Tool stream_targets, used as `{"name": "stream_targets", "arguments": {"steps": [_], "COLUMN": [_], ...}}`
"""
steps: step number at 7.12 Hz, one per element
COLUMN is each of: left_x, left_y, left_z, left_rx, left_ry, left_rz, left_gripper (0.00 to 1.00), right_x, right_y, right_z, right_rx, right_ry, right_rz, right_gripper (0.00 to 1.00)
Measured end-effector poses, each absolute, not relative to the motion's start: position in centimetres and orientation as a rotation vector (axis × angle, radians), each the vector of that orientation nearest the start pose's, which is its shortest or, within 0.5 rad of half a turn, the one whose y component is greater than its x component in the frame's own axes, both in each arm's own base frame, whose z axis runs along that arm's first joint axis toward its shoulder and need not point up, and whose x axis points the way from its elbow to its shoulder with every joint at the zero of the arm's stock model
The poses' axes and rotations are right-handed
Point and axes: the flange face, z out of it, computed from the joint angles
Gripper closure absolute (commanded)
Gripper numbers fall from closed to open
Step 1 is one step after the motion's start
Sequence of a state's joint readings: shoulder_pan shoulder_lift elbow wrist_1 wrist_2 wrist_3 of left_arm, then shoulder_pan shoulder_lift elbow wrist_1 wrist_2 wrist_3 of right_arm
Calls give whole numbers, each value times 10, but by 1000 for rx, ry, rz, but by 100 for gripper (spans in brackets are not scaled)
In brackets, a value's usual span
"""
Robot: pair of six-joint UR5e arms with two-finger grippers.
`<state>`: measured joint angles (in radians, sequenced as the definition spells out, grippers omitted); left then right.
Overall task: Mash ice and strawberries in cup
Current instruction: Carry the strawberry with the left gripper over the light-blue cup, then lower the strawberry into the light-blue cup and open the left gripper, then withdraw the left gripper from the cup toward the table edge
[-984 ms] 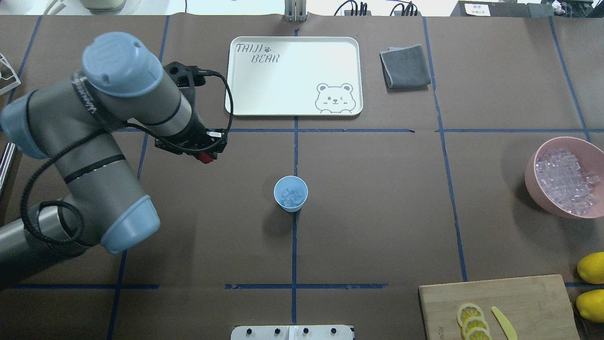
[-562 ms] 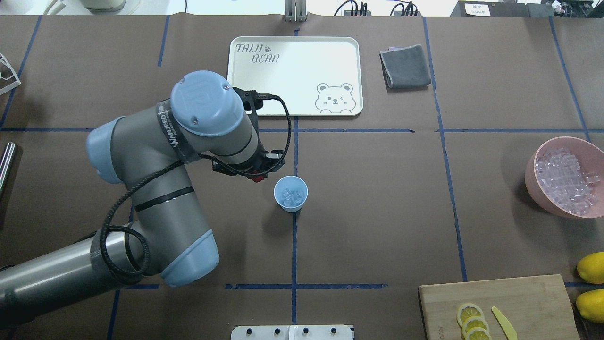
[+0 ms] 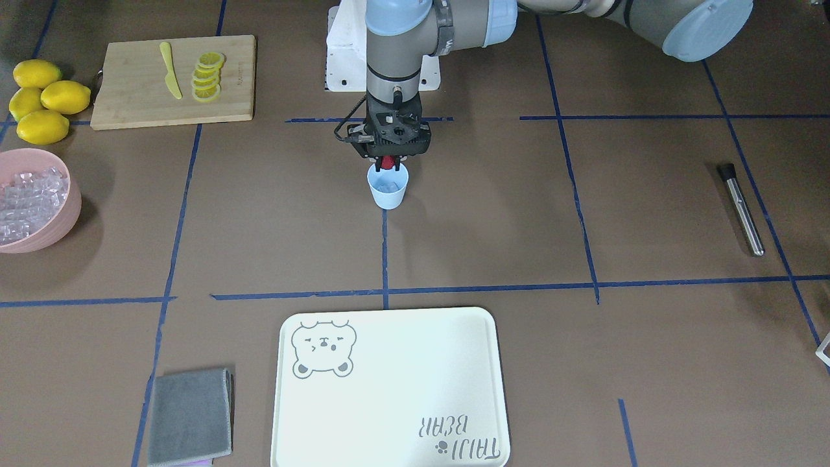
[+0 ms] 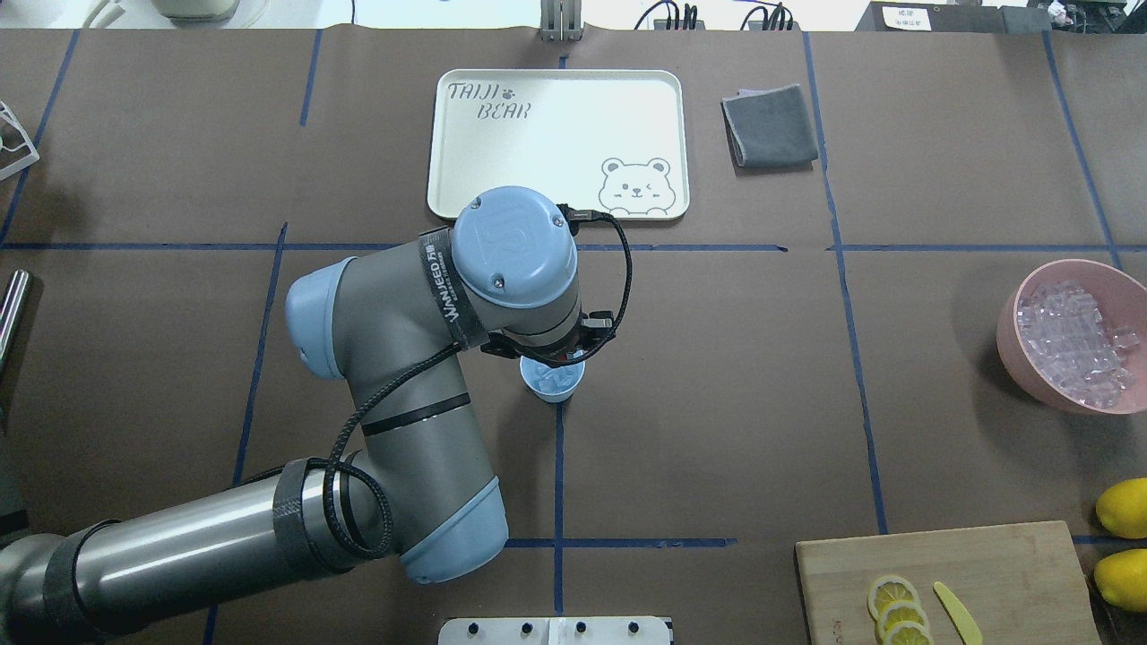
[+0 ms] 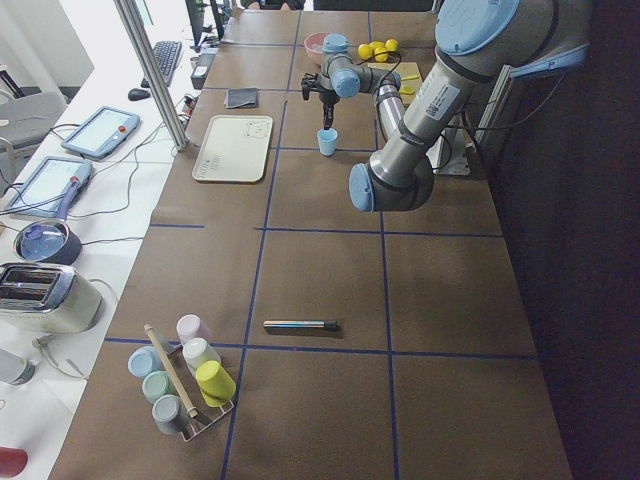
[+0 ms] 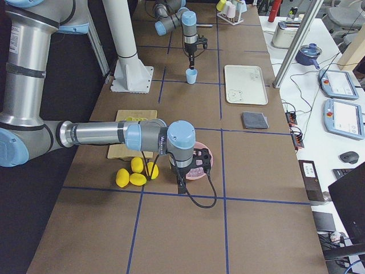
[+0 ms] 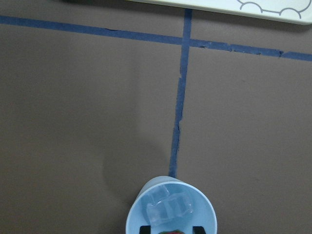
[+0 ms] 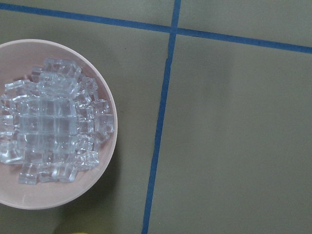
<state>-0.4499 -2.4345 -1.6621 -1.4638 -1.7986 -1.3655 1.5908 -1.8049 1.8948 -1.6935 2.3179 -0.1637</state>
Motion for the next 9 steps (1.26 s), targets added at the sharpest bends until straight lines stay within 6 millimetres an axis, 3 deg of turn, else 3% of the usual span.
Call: {"name": "stream_targets", "arguments": {"steps": [1, 5, 6, 7, 9], "left_x": [575, 571, 563, 539, 448], "left_y": [-397, -396, -395, -394, -412], "left_z": [105, 105, 112, 131, 186], "left_rx": [73, 81, 90, 114, 150], "left_ry": [870, 874, 869, 851, 787], "left_rz": [-129, -118, -99, -58, 56], "left_gripper": [1, 1, 1, 1, 1], "right_x": [73, 73, 73, 73, 73], "right_y": [-388, -388, -388, -388, -388], "right_z": [617, 618, 618, 618, 619], "right_rx": [36, 35, 36, 37, 34], "right_ry": [-747, -748, -748, -748, -748], "right_rz": [-124, -124, -124, -125, -124], "right_gripper": [0, 0, 0, 0, 0]}}
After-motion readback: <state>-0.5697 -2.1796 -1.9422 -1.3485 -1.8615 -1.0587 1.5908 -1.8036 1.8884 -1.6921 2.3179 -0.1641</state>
